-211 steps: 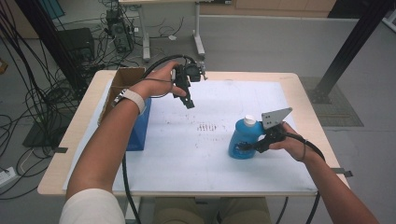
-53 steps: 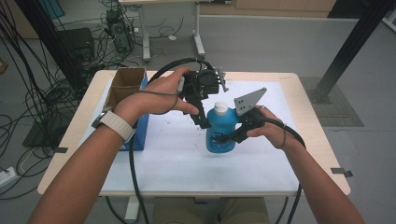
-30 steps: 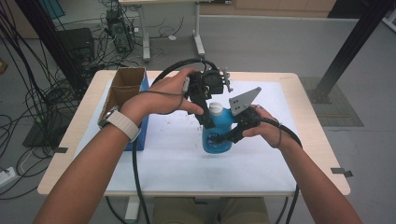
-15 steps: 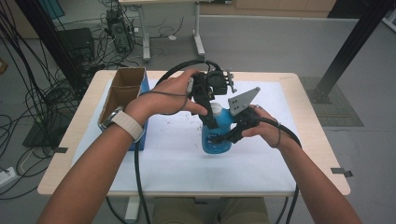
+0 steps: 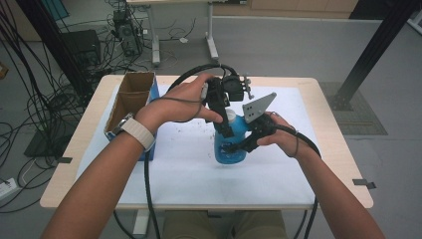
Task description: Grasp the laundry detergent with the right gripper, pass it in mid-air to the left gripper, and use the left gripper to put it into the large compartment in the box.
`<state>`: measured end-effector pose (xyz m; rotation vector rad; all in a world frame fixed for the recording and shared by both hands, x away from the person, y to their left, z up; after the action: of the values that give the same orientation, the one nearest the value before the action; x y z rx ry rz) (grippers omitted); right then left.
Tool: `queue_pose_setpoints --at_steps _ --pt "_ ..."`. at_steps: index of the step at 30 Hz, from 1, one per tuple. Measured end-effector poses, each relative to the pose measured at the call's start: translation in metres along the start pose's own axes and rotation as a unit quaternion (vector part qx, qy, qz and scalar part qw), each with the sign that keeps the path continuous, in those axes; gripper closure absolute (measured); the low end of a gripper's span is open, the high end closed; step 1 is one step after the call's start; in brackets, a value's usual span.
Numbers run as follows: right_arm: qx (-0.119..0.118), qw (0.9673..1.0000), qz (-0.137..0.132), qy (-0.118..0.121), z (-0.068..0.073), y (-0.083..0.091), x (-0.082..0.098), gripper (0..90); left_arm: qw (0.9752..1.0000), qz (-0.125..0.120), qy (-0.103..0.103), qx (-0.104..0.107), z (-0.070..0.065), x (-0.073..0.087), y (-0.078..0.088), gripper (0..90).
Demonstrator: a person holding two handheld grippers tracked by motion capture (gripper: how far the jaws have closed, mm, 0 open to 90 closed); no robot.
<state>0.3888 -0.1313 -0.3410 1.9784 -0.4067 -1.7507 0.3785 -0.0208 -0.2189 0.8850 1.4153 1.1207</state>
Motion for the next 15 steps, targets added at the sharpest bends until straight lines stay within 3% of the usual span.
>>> queue_pose_setpoints --at_steps 15 --pt "-0.001 1.0000 0.003 -0.002 0.0002 -0.0004 0.0005 43.6 1.0000 0.007 0.000 0.001 -0.0005 -0.0001 -0.0012 5.3"
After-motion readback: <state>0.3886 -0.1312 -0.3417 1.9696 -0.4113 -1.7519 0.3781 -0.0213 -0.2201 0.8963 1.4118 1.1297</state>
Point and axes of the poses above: each handheld gripper's, and its own axes: y roughly backward along the jaws, x roughly out of its underside, z roughly to its left, the point moved 3 cm from there along -y, roughly forward along the jaws, and after that the axes turned 7 degrees about y, right-handed, at the moved point
